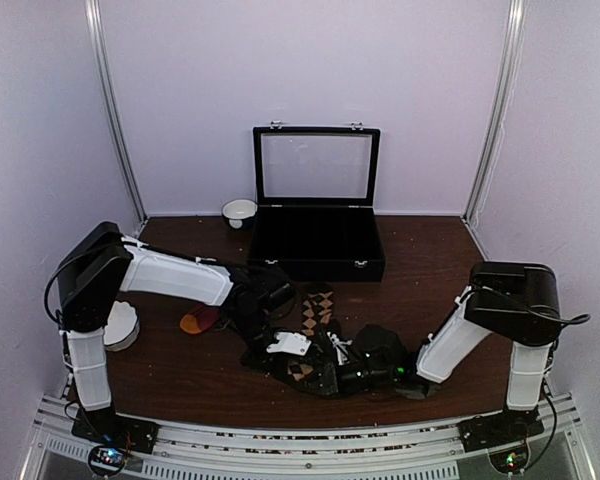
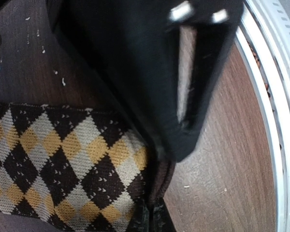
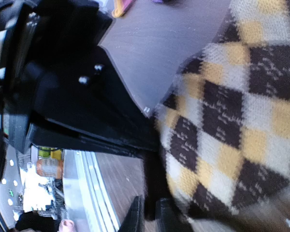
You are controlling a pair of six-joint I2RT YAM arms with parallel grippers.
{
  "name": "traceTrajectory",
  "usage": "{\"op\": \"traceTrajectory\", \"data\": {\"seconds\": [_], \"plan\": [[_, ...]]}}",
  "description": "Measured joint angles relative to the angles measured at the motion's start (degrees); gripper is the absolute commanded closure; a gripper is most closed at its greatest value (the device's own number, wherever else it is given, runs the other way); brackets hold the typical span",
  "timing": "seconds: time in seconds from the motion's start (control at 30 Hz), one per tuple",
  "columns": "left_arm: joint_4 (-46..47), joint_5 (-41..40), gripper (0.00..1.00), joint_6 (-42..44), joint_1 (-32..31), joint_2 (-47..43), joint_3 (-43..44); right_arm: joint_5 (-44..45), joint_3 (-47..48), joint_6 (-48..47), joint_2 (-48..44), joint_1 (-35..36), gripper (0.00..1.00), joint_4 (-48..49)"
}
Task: Roll the socks
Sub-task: Roll the sock at the center of the board.
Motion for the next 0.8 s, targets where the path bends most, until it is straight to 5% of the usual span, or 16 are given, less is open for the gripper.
{"op": "traceTrajectory", "data": {"seconds": [0.13, 0.33, 0.57, 0.73, 0.8], "plan": [[-2.0, 0.9, 1.0, -0.2, 0.0, 1.6, 2.0, 3.5, -2.6, -4.0, -4.5, 1.3, 0.55, -2.3], [-6.7, 3.1, 1.0, -1.9, 0.6, 4.7, 6.0, 14.8, -3.0, -13.4, -13.1, 6.5, 0.53, -17.6], [-14.1, 8.1, 1.0, -4.6, 1.4, 9.2, 10.9, 35.6, -3.8, -22.1, -21.1, 17.8, 0.51, -33.0], [-18.1, 11.2, 1.0, -7.5, 2.3, 11.7, 13.2, 55.1, 5.2, -29.8, -19.8, 29.9, 0.47, -46.6], [-18.8, 11.3, 1.0, -8.7, 2.3, 11.8, 13.2, 61.9, 9.6, -31.1, -17.7, 32.5, 0.37, -50.4]]}}
